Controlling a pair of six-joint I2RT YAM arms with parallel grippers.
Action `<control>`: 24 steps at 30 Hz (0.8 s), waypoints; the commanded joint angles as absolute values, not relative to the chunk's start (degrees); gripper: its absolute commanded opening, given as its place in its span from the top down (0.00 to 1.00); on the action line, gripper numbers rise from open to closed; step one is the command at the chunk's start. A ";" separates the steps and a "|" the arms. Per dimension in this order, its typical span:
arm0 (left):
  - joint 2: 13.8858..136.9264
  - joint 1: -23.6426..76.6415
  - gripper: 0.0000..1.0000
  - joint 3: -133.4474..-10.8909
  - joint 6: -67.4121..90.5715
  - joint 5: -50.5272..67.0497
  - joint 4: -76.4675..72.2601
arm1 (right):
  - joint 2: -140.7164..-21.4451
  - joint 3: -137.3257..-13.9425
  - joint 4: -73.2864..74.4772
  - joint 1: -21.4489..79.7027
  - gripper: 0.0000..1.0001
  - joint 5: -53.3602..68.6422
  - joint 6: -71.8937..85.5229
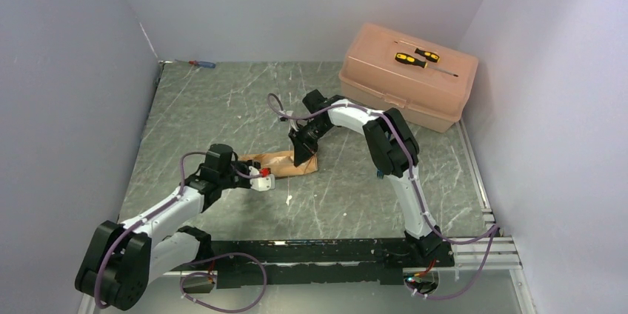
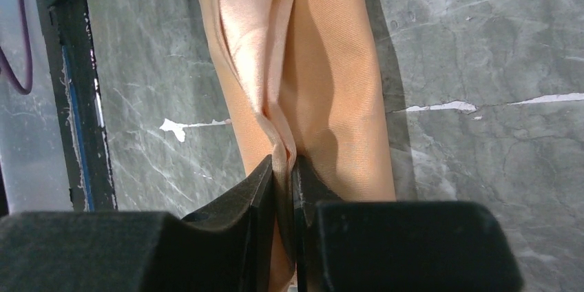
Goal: Fold the napkin into a case and place the utensils inside
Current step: Grasp the top corner of the smaller rectangle folded napkin from the folded napkin.
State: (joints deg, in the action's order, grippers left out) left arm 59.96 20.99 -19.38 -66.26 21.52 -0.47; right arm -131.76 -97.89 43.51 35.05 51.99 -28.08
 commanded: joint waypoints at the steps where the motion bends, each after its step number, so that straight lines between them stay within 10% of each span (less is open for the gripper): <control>1: 59.23 21.09 0.67 -23.66 -63.96 29.55 6.89 | -133.33 -98.23 44.33 35.09 0.83 51.18 -29.50; 24: 77.59 23.99 0.87 -27.20 -72.78 34.76 -8.49 | -133.94 -99.13 45.97 33.84 0.83 57.52 -30.66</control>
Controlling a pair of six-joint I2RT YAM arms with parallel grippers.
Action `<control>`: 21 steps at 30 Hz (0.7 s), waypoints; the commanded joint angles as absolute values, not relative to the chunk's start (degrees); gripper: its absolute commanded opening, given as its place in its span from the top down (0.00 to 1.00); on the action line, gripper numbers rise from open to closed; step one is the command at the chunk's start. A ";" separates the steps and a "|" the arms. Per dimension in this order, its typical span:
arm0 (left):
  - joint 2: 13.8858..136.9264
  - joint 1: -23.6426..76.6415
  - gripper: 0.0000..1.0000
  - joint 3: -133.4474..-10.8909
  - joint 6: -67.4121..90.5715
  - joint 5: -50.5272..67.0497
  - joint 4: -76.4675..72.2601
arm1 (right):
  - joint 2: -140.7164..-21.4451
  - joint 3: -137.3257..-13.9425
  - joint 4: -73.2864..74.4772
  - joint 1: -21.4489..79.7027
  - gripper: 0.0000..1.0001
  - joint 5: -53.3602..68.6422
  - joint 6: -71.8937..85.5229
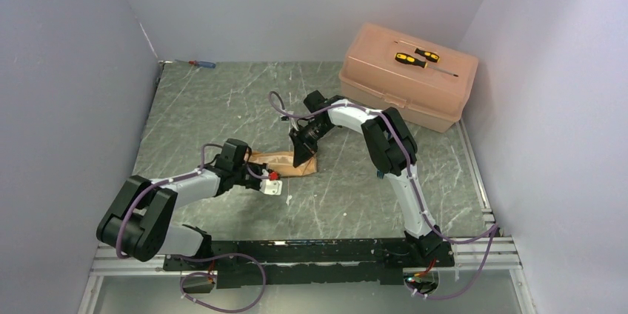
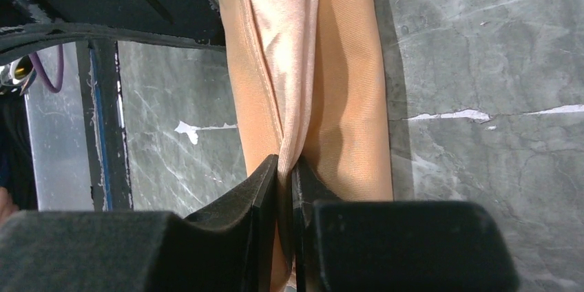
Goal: Fold the napkin into a case and place the utensils inside
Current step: Grasp the top corner of the smaller rectangle folded napkin from the folded napkin.
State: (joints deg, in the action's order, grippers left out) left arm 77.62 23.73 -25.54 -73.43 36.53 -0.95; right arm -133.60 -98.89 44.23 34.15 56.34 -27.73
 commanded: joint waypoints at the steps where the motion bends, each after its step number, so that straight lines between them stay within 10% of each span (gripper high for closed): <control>1: 77.65 23.99 0.88 -27.06 -72.13 34.20 -9.10 | -133.89 -99.23 46.30 33.84 0.82 57.89 -31.00; 21: 72.02 24.08 0.89 -30.02 -66.76 37.49 1.88 | -133.08 -99.73 45.17 31.93 0.80 64.07 -29.81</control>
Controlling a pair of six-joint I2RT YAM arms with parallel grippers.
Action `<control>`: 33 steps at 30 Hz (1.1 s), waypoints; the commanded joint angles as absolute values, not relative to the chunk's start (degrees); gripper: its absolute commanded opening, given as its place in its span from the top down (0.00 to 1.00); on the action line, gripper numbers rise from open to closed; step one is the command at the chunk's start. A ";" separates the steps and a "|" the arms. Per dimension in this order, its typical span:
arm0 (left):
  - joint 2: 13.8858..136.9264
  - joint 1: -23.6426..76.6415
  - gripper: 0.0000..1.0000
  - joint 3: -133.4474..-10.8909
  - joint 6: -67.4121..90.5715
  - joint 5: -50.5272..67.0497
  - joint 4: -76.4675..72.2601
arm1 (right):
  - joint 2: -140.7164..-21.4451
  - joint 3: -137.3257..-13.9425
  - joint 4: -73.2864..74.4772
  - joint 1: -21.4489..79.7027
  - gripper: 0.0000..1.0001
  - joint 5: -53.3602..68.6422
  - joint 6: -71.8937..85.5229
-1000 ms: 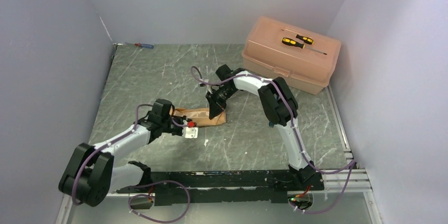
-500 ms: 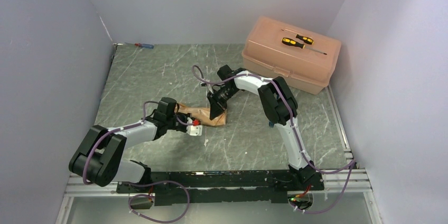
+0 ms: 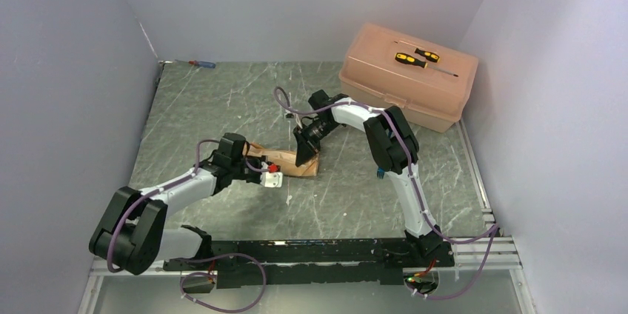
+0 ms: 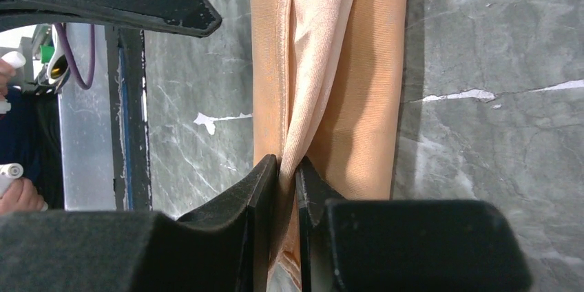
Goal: Fold the napkin into a case and place the utensils inside
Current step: Grasp the top corner of the smaller rectangle folded napkin from the folded napkin.
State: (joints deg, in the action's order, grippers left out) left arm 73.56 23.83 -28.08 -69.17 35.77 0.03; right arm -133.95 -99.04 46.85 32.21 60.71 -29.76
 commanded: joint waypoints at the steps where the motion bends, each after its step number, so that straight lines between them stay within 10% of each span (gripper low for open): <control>1: 72.14 24.09 0.90 -30.36 -66.67 36.93 1.99 | -133.16 -99.73 45.05 31.95 0.80 64.20 -29.64; 21: 79.63 22.08 0.93 -30.28 -64.13 25.87 -7.41 | -132.48 -97.86 43.82 31.39 0.78 65.49 -29.39; 33: 80.41 21.98 0.95 -29.31 -64.17 25.62 -3.78 | -122.48 -93.37 33.69 28.64 0.43 65.22 -22.23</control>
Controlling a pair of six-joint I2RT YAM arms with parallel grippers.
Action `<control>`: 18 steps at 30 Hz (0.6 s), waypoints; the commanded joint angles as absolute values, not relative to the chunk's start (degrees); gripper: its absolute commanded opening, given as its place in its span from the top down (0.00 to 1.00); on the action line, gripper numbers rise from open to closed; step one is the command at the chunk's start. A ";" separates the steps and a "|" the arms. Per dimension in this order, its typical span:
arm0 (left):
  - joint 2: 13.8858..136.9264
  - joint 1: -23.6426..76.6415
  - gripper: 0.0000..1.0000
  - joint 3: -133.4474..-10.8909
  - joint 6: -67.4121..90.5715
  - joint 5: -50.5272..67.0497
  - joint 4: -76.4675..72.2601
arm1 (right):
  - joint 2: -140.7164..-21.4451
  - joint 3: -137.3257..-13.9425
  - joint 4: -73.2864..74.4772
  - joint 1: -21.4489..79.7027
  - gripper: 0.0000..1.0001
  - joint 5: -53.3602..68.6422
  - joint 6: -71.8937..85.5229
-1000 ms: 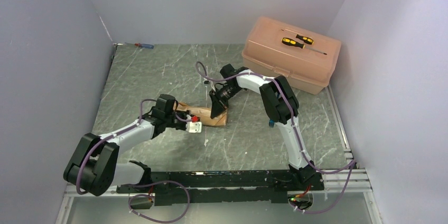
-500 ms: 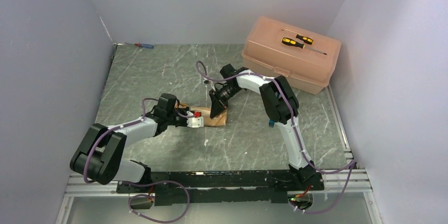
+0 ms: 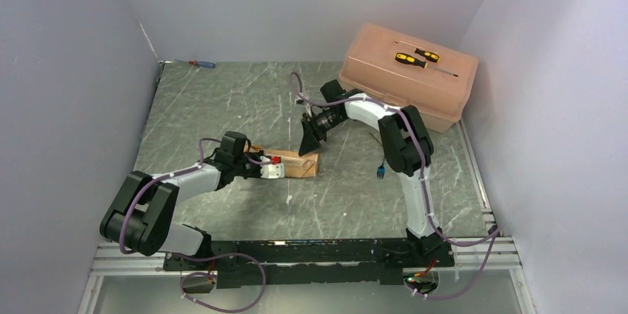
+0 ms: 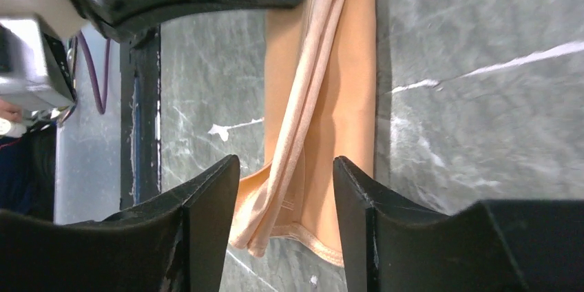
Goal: Fold the napkin into a case and place the utensils inside
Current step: Grasp the top corner of the smaller rectangle folded napkin from the folded napkin.
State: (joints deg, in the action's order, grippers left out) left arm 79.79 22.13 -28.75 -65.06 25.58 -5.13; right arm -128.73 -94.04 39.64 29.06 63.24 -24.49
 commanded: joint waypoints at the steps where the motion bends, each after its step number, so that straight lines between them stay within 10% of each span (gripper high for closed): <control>1: 80.56 21.97 0.95 -29.16 -64.16 25.67 -3.90 | -121.76 -92.37 32.84 28.55 0.42 64.63 -21.58; 4: 80.76 21.97 0.96 -28.78 -63.90 25.33 -4.22 | -117.31 -86.50 26.57 28.40 0.52 62.89 -18.07; 8: 80.98 21.97 0.96 -28.80 -62.69 25.29 -4.54 | -109.77 -76.72 14.47 28.86 1.00 60.64 -10.93; 18: 81.71 21.98 0.97 -29.71 -60.63 25.37 -3.74 | -104.86 -56.49 -18.61 33.60 1.00 63.82 7.90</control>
